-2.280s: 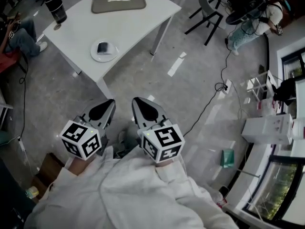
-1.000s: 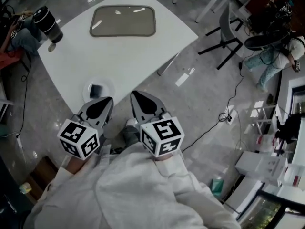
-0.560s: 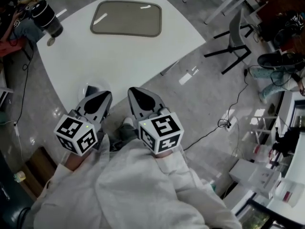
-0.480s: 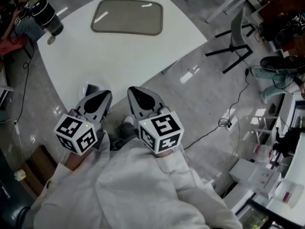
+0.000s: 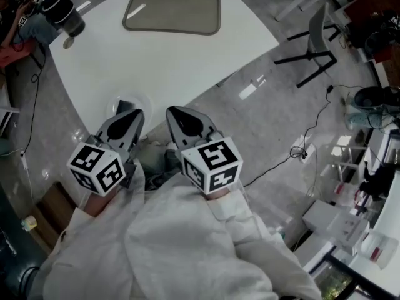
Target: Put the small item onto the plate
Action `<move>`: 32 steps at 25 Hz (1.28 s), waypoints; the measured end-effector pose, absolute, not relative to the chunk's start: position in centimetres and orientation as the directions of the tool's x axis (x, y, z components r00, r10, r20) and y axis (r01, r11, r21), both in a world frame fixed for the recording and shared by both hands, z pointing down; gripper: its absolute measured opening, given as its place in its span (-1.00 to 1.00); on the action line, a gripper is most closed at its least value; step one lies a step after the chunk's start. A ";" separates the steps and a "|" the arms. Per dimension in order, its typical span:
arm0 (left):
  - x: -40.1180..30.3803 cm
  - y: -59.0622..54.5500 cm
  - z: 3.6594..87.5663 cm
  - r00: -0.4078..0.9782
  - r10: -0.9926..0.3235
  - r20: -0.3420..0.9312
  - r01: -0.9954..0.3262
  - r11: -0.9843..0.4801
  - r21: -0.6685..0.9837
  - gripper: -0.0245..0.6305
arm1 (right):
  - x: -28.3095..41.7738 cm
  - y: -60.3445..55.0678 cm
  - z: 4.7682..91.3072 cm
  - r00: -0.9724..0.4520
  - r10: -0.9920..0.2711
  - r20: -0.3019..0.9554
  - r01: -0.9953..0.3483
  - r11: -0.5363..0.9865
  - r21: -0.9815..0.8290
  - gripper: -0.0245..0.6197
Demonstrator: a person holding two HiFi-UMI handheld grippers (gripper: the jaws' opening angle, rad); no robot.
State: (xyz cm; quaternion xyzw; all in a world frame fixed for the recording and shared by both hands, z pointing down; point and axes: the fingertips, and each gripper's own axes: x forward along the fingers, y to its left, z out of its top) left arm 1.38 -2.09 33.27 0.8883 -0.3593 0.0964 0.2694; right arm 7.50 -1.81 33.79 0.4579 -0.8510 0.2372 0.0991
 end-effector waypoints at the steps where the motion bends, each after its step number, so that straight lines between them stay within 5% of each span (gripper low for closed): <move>1: 1.3 -2.2 33.1 0.725 -0.585 0.362 -0.688 -0.599 0.409 -0.89 | 7.3 -1.9 33.7 -0.563 -0.730 0.388 -0.825 0.470 -0.313 -0.88; 32: -8.5 -1.6 40.3 0.604 -0.591 0.535 -0.789 -0.350 0.504 -0.89 | 0.9 -2.6 38.9 -0.590 -0.619 0.518 -0.807 0.455 -0.377 -0.88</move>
